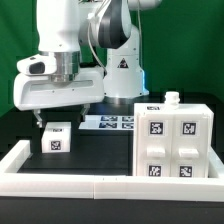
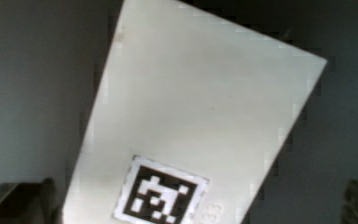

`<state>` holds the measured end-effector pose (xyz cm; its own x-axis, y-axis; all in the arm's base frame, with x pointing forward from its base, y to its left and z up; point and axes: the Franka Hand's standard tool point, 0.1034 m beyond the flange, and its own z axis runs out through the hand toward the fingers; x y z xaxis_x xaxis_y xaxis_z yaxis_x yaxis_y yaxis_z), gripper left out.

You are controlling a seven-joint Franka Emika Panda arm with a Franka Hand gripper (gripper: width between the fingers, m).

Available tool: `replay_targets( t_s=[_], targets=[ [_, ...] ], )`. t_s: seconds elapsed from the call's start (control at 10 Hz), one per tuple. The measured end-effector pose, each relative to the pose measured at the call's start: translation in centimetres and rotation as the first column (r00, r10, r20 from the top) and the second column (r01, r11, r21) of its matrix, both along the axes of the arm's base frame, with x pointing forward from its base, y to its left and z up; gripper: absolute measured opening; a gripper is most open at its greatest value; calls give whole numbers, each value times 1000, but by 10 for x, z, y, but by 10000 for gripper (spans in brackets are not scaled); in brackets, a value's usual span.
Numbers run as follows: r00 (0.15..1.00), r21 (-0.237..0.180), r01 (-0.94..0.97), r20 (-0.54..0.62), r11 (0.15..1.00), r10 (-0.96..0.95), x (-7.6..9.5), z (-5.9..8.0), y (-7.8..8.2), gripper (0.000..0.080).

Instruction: Assemble cabinet

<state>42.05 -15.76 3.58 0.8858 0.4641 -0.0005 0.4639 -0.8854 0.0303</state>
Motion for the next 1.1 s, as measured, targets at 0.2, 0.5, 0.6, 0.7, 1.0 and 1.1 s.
replay_targets(
  t_s=[0.2, 0.5, 0.6, 0.7, 1.0, 1.1],
  targets=[
    [999, 8, 38, -35, 999, -38, 4, -2, -7, 797],
    [989, 20, 111, -96, 994, -109, 15, -1, -5, 797],
    [989, 20, 112, -97, 994, -109, 16, -2, -7, 797],
    [989, 20, 110, -97, 994, -108, 17, -3, -8, 797],
    [996, 10, 73, -61, 997, -72, 16, -17, -9, 797],
    [996, 10, 70, -59, 997, -70, 14, -20, -7, 797]
  ],
)
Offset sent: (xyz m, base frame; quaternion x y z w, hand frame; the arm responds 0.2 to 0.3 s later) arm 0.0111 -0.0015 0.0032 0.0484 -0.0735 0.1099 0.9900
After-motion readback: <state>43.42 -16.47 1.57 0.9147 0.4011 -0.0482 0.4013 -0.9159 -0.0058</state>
